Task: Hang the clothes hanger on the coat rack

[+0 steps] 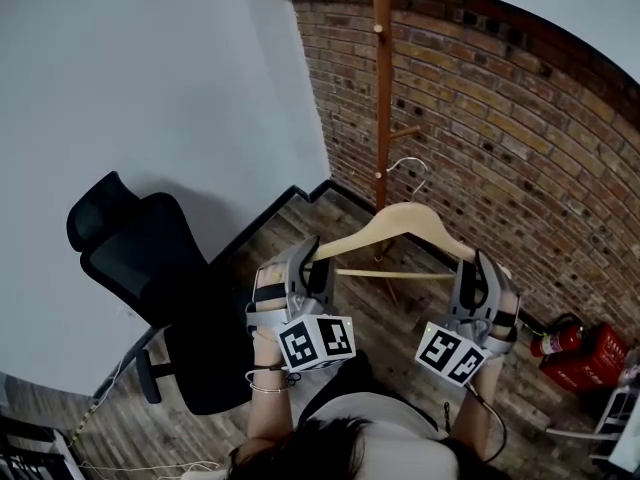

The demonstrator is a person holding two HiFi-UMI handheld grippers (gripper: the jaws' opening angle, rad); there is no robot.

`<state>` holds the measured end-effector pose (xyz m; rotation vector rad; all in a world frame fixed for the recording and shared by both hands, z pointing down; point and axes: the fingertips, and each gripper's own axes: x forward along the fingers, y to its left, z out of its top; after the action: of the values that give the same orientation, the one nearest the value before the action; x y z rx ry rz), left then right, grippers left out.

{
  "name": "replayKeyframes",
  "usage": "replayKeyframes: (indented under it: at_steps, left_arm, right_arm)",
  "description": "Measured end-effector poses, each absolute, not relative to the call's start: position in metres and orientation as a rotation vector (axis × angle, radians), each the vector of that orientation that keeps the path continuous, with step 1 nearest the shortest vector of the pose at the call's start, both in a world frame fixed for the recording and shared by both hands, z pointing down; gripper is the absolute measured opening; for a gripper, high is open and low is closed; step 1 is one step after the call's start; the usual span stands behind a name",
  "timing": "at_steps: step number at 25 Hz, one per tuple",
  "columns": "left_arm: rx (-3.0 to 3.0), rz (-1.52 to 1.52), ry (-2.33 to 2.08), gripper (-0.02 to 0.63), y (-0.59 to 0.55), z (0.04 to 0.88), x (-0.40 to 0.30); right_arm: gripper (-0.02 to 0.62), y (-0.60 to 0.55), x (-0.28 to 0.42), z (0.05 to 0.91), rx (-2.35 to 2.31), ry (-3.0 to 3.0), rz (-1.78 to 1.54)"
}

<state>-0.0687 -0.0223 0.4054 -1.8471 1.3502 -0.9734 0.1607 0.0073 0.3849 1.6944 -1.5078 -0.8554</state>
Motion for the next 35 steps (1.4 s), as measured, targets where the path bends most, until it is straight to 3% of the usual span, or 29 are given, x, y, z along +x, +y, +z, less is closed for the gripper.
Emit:
replayKeyframes:
  at_steps: [35]
  left_arm:
    - [-1.943, -0.878, 1.261, 0.106, -0.128, 0.383, -0.091]
  right_arm:
    - [0.104, -0.077, 0.133, 0.360, 1.780, -1.382, -0.809]
